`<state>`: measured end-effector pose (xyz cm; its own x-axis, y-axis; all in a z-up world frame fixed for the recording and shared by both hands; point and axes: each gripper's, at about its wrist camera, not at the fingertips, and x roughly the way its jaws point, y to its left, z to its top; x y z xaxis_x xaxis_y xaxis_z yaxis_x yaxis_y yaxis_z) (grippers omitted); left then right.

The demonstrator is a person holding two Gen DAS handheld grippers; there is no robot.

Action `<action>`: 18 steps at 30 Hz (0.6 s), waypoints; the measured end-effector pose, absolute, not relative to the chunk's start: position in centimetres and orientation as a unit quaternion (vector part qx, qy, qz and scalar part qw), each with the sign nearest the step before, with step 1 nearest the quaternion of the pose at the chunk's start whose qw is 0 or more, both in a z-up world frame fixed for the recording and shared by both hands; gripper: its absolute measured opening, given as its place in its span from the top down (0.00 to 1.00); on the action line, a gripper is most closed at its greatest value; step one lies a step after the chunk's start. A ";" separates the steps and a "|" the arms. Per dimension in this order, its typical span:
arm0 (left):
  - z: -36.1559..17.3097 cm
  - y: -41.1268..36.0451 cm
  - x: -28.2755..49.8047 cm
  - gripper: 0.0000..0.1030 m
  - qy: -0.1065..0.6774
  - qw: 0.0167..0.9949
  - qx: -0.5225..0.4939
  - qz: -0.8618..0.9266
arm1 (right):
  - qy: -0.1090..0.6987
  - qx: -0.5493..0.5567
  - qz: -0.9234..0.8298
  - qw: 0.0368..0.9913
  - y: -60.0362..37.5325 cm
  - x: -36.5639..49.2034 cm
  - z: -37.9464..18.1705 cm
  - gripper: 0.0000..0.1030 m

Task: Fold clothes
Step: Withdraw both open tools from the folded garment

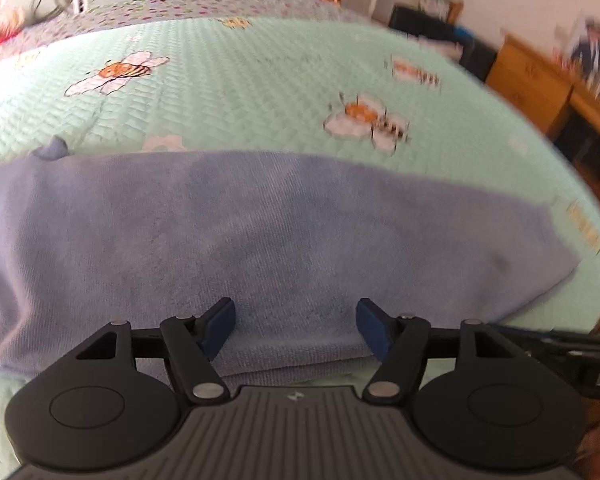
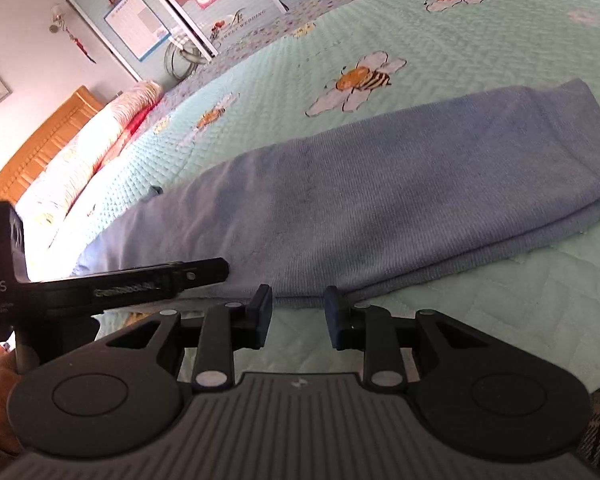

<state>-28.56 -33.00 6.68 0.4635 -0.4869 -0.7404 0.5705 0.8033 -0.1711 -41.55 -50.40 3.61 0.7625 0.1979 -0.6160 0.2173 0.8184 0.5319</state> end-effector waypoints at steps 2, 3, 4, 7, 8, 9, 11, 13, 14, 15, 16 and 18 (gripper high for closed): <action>7.2 -32.0 -28.6 0.34 0.407 0.856 0.026 -0.318 | 0.330 0.307 -0.006 0.893 -50.7 -41.8 4.1 0.71; 7.5 -31.6 -28.6 0.34 0.403 0.857 0.014 -0.322 | 0.322 0.311 -0.007 0.894 -50.8 -41.8 4.3 0.71; 7.4 -31.4 -28.6 0.34 0.404 0.856 0.012 -0.322 | 0.314 0.316 -0.009 0.895 -51.1 -41.9 4.4 0.71; 5.6 -31.4 -28.1 0.34 0.431 0.849 0.035 -0.302 | 0.319 0.330 -0.017 0.888 -52.0 -41.5 3.4 0.70; 5.3 -31.3 -28.1 0.34 0.428 0.851 0.032 -0.303 | 0.325 0.334 -0.020 0.884 -52.3 -41.3 2.9 0.72; 5.1 -31.4 -28.2 0.33 0.426 0.852 0.034 -0.304 | 0.333 0.336 -0.022 0.881 -52.5 -41.2 2.2 0.75; 5.4 -31.8 -28.3 0.33 0.425 0.851 0.047 -0.305 | 0.332 0.339 -0.024 0.880 -52.6 -41.4 2.2 0.79; 5.7 -32.0 -28.3 0.33 0.427 0.850 0.044 -0.304 | 0.334 0.333 -0.026 0.882 -52.4 -41.5 2.6 0.79; 6.0 -32.0 -28.3 0.34 0.427 0.851 0.038 -0.304 | 0.336 0.328 -0.024 0.882 -52.2 -41.3 2.6 0.77; 6.2 -32.0 -28.5 0.34 0.425 0.852 0.035 -0.304 | 0.339 0.323 -0.021 0.883 -51.9 -41.1 2.5 0.77; 6.3 -32.1 -28.7 0.34 0.423 0.851 0.037 -0.308 | 0.341 0.319 -0.019 0.884 -51.7 -41.0 2.5 0.77; 6.2 -32.5 -29.2 0.33 0.420 0.847 0.052 -0.321 | 0.347 0.309 -0.014 0.886 -51.2 -40.6 2.5 0.77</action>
<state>-29.16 -32.48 6.22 0.4412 -0.4997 -0.7454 0.5874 0.7888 -0.1812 -40.62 -51.25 2.47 0.7593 0.1886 -0.6228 0.2398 0.8086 0.5373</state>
